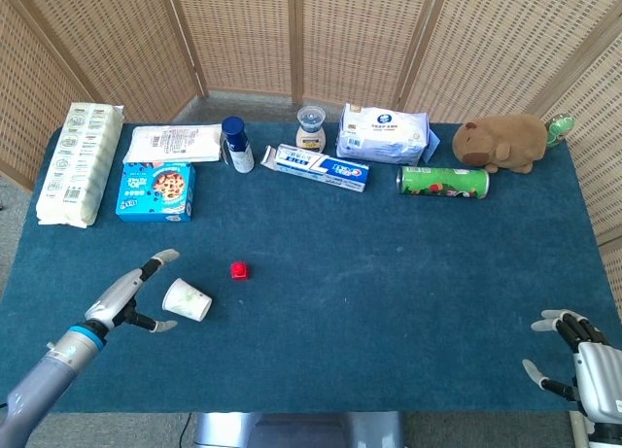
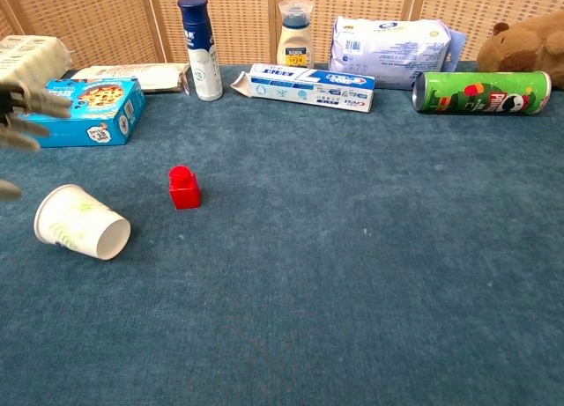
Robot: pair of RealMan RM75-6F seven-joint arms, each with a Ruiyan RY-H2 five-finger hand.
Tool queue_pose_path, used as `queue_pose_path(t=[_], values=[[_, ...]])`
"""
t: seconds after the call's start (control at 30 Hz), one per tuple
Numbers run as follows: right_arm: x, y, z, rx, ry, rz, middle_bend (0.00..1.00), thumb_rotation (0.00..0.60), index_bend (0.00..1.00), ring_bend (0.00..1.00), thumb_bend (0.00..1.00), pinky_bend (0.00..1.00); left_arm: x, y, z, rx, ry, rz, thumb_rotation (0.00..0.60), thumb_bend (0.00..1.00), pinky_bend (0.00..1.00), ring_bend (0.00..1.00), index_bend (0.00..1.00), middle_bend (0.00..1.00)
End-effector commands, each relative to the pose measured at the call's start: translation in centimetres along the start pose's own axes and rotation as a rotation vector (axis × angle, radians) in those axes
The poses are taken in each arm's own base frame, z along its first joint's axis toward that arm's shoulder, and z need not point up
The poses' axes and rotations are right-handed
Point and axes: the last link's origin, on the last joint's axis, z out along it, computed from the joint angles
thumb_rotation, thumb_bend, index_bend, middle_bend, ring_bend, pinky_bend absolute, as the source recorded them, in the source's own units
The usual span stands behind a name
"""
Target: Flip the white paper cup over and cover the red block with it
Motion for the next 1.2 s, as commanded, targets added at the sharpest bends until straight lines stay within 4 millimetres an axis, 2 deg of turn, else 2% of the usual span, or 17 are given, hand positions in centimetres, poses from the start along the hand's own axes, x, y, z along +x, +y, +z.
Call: queue_pose_path(t=[0.03,0.1,0.17,0.37,0.53,0.77,1.2], values=[[0.0,0.1,-0.1,-0.001,0.001,0.002,0.3,0.6,0.38,0.23,0.26,0.29,0.0,1.1,-1.3,-0.046,0.012,0.129,0.568,0.16,0.07,0.0,0.09,0.0],[0.0,0.1,-0.2,-0.003,0.002,0.003,0.3,0.6,0.38,0.23,0.26,0.29,-0.4,1.1,-1.6,-0.058,0.005,0.231,0.563,0.17,0.07,0.0,0.19,0.0],[0.1,0.2,-0.3,-0.003,0.005,0.004,0.3,0.6,0.38,0.23,0.26,0.29,-0.9,0.9,-1.9,-0.062,-0.008,0.362,0.567,0.17,0.07,0.0,0.22,0.0],[0.2,0.3,-0.4,-0.004,0.009,0.005,0.3,0.6,0.38,0.23,0.26,0.29,-2.9,0.0,-1.3,-0.045,0.011,0.621,0.568,0.19,0.06,0.0,0.22,0.0],[0.4,0.6,-0.7,-0.014,0.019,0.005,0.3,0.6,0.38,0.23,0.26,0.29,-4.1,-0.4,0.3,-0.041,0.046,0.779,0.565,0.19,0.05,0.0,0.24,0.0],[0.5,0.8,-0.8,-0.022,0.021,0.002,0.3,0.6,0.38,0.23,0.26,0.29,-5.0,-0.5,1.5,-0.037,0.084,0.867,0.569,0.2,0.05,0.0,0.26,0.0],[0.7,1.0,-1.0,-0.035,0.025,-0.002,0.3,0.6,0.38,0.23,0.26,0.29,-6.9,-0.7,3.0,-0.064,0.085,0.928,0.569,0.2,0.05,0.0,0.26,0.0]])
